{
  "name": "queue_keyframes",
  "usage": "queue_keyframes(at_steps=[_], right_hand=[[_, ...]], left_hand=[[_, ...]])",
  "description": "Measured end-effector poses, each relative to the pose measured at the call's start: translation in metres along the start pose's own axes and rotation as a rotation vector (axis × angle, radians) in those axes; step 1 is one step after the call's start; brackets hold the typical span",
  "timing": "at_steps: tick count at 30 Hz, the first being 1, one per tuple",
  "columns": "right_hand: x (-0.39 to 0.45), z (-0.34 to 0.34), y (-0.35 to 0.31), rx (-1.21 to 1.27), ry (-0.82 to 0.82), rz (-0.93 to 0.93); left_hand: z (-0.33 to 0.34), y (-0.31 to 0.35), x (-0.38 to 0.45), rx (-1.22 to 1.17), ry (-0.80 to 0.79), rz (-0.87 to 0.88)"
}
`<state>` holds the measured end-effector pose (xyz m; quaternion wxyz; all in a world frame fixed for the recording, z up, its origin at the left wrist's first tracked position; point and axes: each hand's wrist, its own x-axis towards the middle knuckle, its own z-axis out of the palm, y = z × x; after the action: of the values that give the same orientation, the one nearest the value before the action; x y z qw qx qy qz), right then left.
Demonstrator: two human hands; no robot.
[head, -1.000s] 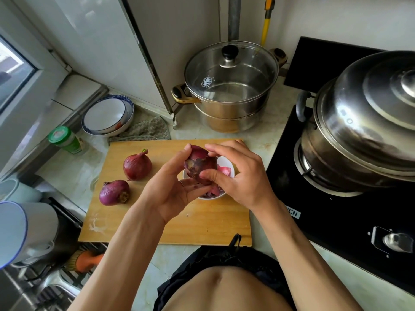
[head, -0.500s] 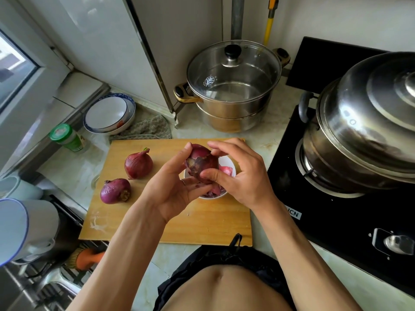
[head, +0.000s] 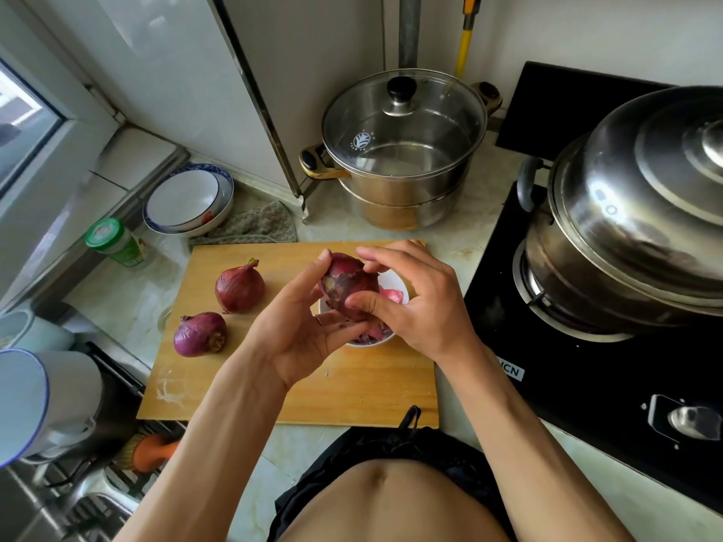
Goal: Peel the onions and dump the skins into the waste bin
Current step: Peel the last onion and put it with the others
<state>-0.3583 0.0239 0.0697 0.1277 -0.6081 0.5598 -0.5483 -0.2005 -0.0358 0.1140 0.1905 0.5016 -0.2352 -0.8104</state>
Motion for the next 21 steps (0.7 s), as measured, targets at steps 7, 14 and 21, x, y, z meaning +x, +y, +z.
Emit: queue_keyframes(at_steps=[7,14,21], right_hand=[[-0.002,0.003,-0.001,0.026,0.007,0.007],[-0.003,-0.002,-0.002,0.111,0.018,0.072],[-0.004,-0.006,-0.002,0.138,-0.044,0.112]], left_hand=[[0.004,0.006,-0.003,0.042,0.021,0.063],[0.01,0.003,-0.007,-0.002,0.006,0.049],[0.015,-0.005,-0.012,0.021,-0.037,0.137]])
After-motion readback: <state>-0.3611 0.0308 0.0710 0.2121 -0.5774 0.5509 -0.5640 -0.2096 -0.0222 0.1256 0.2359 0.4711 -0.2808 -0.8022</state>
